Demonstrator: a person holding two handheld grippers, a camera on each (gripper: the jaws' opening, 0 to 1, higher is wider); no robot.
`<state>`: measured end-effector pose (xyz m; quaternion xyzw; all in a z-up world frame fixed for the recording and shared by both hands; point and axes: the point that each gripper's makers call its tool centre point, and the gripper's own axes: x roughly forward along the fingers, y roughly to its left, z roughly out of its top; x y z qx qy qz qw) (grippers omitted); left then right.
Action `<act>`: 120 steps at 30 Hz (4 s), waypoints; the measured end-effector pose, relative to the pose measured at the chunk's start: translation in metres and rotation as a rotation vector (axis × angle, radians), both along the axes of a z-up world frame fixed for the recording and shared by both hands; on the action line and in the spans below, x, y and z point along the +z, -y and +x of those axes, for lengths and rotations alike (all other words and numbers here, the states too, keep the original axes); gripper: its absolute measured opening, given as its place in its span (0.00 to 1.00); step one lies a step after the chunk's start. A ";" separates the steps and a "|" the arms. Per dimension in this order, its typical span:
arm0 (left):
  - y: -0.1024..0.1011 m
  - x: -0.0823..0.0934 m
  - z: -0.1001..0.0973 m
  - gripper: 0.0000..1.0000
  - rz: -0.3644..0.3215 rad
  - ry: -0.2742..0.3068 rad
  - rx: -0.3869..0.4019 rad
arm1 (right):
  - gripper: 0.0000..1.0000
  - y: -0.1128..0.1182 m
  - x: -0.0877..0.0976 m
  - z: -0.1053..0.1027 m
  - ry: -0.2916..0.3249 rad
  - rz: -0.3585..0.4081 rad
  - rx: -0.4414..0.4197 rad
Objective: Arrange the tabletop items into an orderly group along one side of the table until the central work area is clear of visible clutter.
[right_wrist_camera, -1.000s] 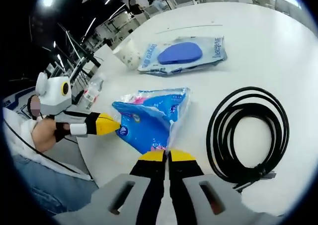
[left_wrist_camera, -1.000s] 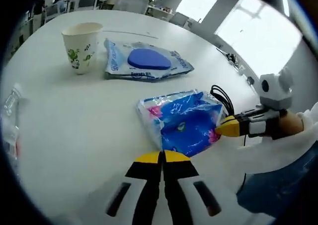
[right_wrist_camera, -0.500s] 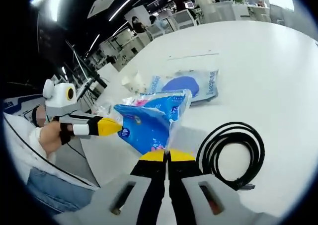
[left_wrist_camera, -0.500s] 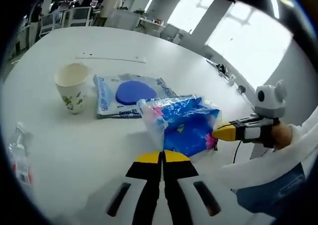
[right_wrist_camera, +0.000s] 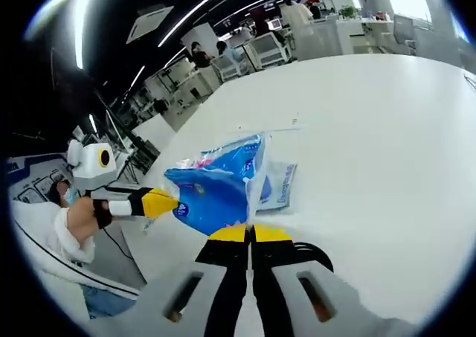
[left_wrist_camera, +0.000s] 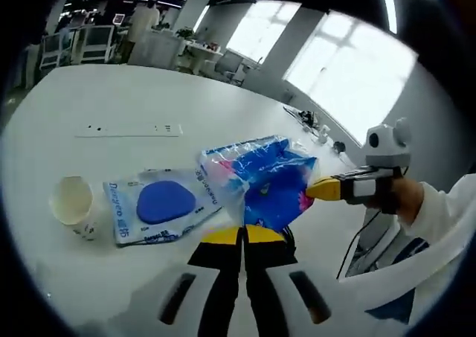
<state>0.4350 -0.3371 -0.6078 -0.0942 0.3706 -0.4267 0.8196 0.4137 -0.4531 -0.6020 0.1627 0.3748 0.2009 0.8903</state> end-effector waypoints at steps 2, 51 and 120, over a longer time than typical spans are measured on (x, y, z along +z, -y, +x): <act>0.006 0.008 0.005 0.00 -0.001 0.013 -0.011 | 0.00 0.004 0.007 0.004 0.011 -0.005 -0.003; 0.125 -0.081 0.041 0.00 0.112 -0.161 -0.100 | 0.00 0.117 -0.081 0.034 -0.090 -0.077 -0.127; 0.050 -0.079 0.013 0.79 0.079 0.070 0.049 | 0.84 0.082 -0.139 0.045 0.032 -0.172 -0.057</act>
